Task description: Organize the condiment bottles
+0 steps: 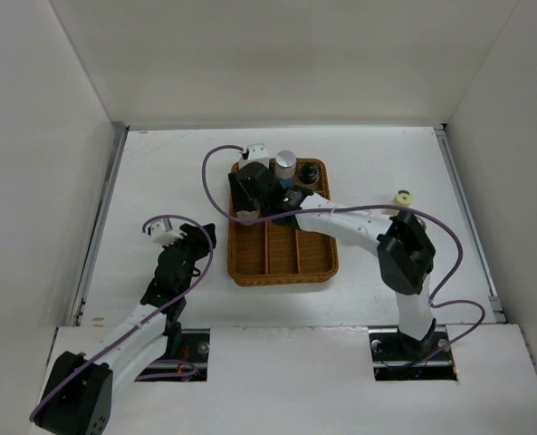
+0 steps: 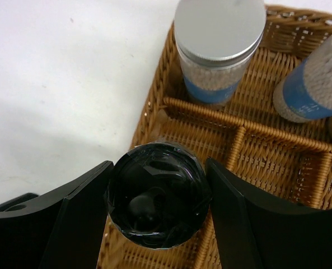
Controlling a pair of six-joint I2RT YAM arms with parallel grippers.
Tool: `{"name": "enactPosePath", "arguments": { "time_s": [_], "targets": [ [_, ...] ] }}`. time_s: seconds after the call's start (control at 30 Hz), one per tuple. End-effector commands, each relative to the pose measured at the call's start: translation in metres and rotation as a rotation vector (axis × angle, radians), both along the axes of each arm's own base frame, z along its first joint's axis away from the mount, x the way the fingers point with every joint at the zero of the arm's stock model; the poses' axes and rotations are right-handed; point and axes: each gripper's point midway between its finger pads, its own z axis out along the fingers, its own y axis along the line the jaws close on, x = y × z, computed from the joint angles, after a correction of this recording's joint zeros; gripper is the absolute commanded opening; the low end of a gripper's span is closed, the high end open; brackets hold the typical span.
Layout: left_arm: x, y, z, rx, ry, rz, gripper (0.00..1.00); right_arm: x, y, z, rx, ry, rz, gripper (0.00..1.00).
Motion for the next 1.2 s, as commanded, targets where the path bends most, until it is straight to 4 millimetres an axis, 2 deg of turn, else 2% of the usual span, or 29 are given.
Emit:
{"name": "enactPosePath", "arguments": {
  "time_s": [0.0, 0.27, 0.5, 0.63, 0.77, 0.87, 0.97, 1.07, 1.17],
  "targets": [
    [-0.001, 0.004, 0.002, -0.014, -0.021, 0.015, 0.49, 0.017, 0.014, 0.049, 0.095, -0.126, -0.025, 0.53],
    [-0.001, 0.003, 0.002, -0.016, -0.022, 0.014, 0.49, 0.021, 0.015, 0.008, 0.054, -0.100, -0.044, 0.56],
    [-0.001, 0.004, 0.003, -0.017, -0.030, 0.015, 0.49, 0.023, 0.013, -0.001, 0.044, -0.106, -0.055, 0.61],
    [-0.002, 0.004, 0.005, -0.020, -0.037, 0.015, 0.49, 0.022, 0.010, -0.013, 0.026, -0.092, -0.064, 0.63],
    [-0.003, 0.005, 0.006, -0.020, -0.044, 0.015, 0.49, 0.022, 0.008, -0.017, 0.017, -0.090, -0.072, 0.74],
    [-0.003, 0.005, 0.005, -0.018, -0.043, 0.014, 0.49, 0.022, 0.007, -0.013, 0.020, -0.096, -0.075, 0.78],
    [-0.003, 0.005, 0.005, -0.016, -0.041, 0.016, 0.49, 0.019, 0.003, 0.003, 0.037, -0.109, -0.075, 0.82],
    [-0.003, 0.006, 0.003, -0.013, -0.034, 0.017, 0.49, 0.011, -0.002, 0.031, 0.068, -0.138, -0.065, 0.85],
    [-0.004, 0.006, 0.004, -0.016, -0.038, 0.018, 0.49, -0.001, -0.022, 0.063, 0.107, -0.170, -0.079, 0.85]
  ]
}}
